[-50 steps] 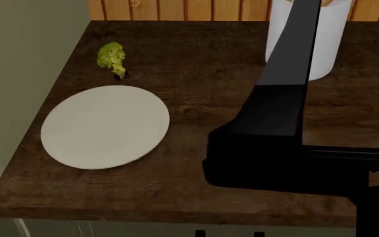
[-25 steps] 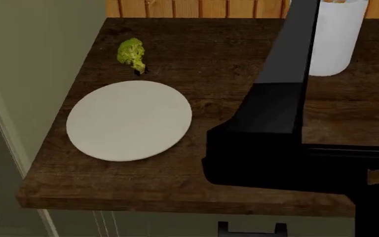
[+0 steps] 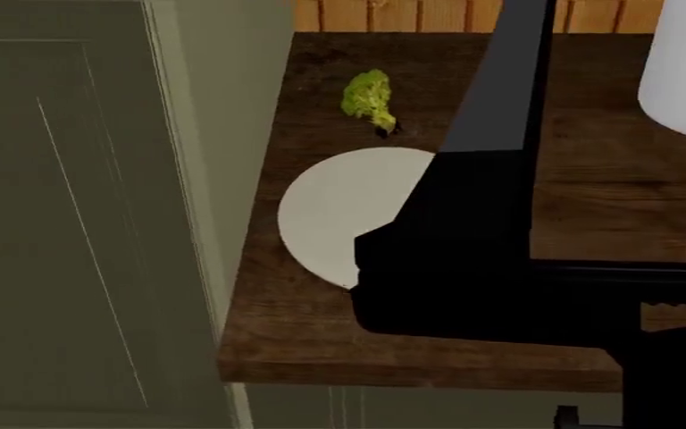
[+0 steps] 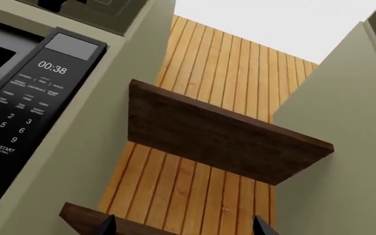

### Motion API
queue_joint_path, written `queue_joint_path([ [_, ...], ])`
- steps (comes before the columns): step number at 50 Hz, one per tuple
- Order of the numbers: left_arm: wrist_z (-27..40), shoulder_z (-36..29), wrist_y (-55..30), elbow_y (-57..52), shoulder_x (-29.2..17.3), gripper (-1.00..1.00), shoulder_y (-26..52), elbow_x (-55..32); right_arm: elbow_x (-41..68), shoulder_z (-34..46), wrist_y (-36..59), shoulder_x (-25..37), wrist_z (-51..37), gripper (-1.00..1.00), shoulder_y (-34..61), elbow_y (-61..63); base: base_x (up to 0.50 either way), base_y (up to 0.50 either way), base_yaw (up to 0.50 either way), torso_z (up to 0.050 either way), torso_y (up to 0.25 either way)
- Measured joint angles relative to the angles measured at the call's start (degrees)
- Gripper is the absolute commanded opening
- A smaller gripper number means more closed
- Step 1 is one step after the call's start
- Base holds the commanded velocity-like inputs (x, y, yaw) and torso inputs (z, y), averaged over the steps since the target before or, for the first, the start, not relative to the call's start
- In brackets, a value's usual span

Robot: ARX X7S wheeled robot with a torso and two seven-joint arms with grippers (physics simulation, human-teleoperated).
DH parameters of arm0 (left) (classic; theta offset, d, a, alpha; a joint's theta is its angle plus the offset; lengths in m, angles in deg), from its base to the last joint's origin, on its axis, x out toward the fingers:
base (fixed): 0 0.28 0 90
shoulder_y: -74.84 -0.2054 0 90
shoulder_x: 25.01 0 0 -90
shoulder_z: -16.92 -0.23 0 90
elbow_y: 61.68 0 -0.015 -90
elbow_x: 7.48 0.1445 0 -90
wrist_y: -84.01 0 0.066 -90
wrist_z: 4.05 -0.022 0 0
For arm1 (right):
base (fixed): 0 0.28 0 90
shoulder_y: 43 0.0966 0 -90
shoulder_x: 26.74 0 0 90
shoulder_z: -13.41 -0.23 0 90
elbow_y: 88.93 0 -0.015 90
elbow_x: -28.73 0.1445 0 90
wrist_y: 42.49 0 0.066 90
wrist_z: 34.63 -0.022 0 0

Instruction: Pick the kebabs from the counter and place it in the microwave.

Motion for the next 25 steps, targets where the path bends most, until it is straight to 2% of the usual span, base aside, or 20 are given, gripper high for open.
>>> queue_joint_path([
  [25, 0.0, -0.26, -0.04, -0.01, 0.0, -1.0, 0.0, -0.21, -0.19, 0.33, -0.2, -0.2, -0.13, 1.0, -0.07, 0.0, 0.0, 0.5, 0.0, 0.0, 0.0],
])
